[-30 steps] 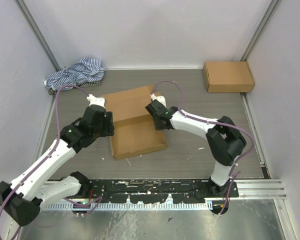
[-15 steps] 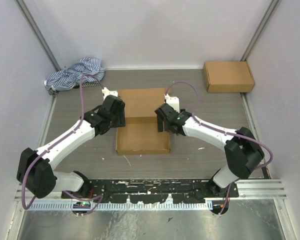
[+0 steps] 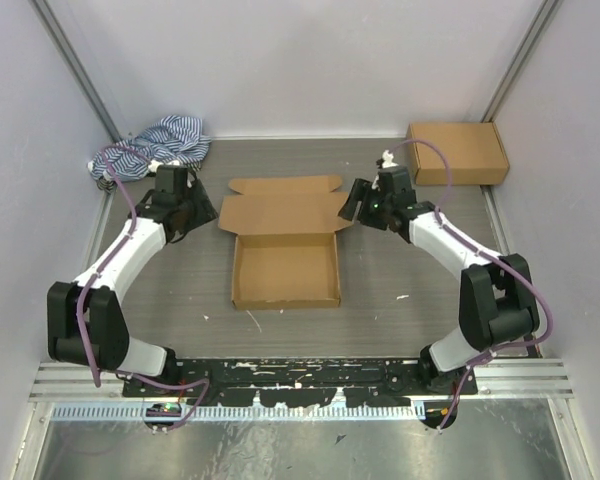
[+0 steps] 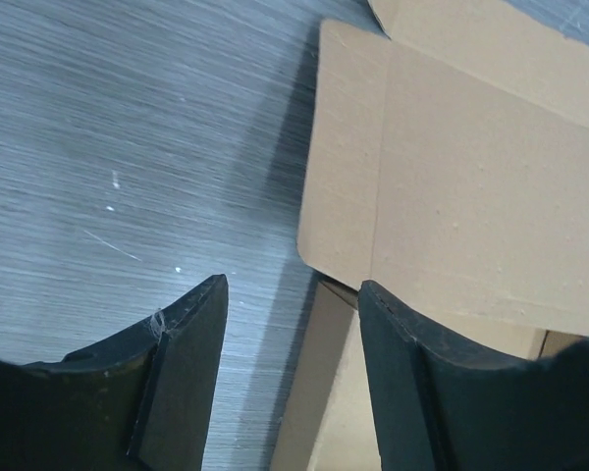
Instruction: Fold the paper box
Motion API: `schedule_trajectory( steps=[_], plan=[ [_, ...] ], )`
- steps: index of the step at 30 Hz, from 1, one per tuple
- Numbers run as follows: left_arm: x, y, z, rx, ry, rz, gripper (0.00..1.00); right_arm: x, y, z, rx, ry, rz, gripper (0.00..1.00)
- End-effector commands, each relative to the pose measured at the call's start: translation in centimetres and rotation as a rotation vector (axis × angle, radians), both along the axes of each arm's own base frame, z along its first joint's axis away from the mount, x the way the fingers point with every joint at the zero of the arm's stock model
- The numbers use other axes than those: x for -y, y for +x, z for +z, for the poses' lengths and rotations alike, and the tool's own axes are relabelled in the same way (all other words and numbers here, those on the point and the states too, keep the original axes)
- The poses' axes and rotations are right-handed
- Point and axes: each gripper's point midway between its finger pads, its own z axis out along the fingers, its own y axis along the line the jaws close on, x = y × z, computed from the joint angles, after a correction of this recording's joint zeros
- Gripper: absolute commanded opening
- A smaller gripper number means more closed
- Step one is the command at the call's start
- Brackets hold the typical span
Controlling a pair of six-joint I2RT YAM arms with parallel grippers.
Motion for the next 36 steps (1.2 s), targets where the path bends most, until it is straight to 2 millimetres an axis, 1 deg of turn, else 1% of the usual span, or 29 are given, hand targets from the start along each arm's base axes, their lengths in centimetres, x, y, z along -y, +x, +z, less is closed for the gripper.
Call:
schedule_trajectory(
  steps=[1,5,8,10,14,18,19,21,22,24,26,29,31,33,36],
  plan=[
    [1.9,-0.2,-0.3,0.027,-0.091,-0.046,0.62,-5.9,-2.9,1.3,0.042,0.11,0.253,0.7],
    [2.1,-0.6,-1.3,0.042,-0.104,-0.055,0.61,-6.1,-5.4,-0.3,0.005,-0.026,0.266,0.69],
    [2.1,-0.6,-2.2,0.01,-0.097,-0.061,0.6,-4.3,-5.7,-2.2,-0.055,-0.154,0.18,0.64],
    [2.3,-0.7,-2.5,-0.008,-0.099,-0.074,0.6,-3.6,-6.1,-3.3,-0.095,-0.216,0.149,0.62],
    [2.6,-1.0,-2.9,-0.017,-0.109,-0.086,0.59,-4.0,-5.9,-4.8,-0.119,-0.294,0.135,0.57],
    [2.2,-1.4,-2.7,-0.011,-0.094,-0.084,0.59,-5.1,-5.7,-6.1,-0.138,-0.336,0.157,0.48],
    [2.2,-1.5,-2.6,-0.008,-0.091,-0.083,0.59,-5.4,-5.6,-6.4,-0.14,-0.348,0.162,0.44],
    [1.9,-1.8,-2.4,-0.001,-0.084,-0.078,0.59,-5.5,-5.5,-7.1,-0.154,-0.374,0.163,0.33],
    [1.9,-1.8,-2.3,0.001,-0.081,-0.077,0.59,-5.5,-5.6,-7.4,-0.162,-0.386,0.16,0.22],
    [1.7,-2.0,-2.3,0.001,-0.075,-0.075,0.59,-4.4,-5.1,-7.5,-0.151,-0.449,0.109,0.03],
    [1.7,-2.1,-2.3,0.0,-0.073,-0.077,0.59,-3.4,-4.9,-7.5,-0.14,-0.491,0.075,0.01],
    [1.8,-2.2,-2.4,-0.001,-0.078,-0.081,0.59,-1.5,-4.5,-7.0,-0.109,-0.58,0.029,0.01],
    [2.0,-2.2,-2.5,-0.004,-0.086,-0.085,0.59,-0.7,-4.2,-6.8,-0.095,-0.631,0.019,0.01],
    [2.1,-2.2,-2.7,-0.009,-0.09,-0.091,0.59,-0.4,-4.2,-6.8,-0.097,-0.651,0.02,0.01],
    [2.2,-2.0,-2.9,-0.018,-0.092,-0.095,0.59,-0.7,-4.3,-7.1,-0.108,-0.636,0.03,0.01]
  ],
)
